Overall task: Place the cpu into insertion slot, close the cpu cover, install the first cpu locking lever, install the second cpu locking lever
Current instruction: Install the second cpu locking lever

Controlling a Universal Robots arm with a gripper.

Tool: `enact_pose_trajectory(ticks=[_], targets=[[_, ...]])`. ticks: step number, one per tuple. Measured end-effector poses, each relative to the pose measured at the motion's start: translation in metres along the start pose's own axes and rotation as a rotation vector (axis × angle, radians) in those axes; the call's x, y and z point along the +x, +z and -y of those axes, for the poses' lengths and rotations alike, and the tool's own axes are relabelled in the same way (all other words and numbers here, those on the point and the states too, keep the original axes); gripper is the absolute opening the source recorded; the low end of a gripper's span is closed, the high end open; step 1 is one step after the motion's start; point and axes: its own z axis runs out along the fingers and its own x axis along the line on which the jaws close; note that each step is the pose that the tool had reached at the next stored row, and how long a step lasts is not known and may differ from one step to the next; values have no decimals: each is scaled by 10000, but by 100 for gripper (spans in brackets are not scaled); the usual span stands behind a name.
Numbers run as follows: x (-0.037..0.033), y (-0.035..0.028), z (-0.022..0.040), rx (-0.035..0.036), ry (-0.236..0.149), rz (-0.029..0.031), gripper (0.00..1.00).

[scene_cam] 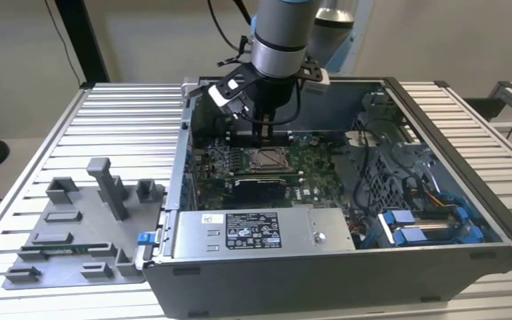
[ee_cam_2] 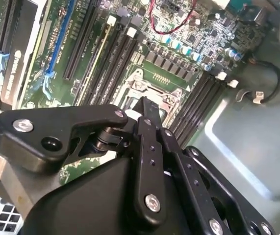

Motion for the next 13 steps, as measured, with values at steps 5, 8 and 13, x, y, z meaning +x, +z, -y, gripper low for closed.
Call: enact_pose_trajectory(ticks=[5,8,13], targets=[[-9,73,-8,4,-1,3,0],[-22,87,-11,0,-3,0,0],[-39,102,-12,-2,4,-2,0]])
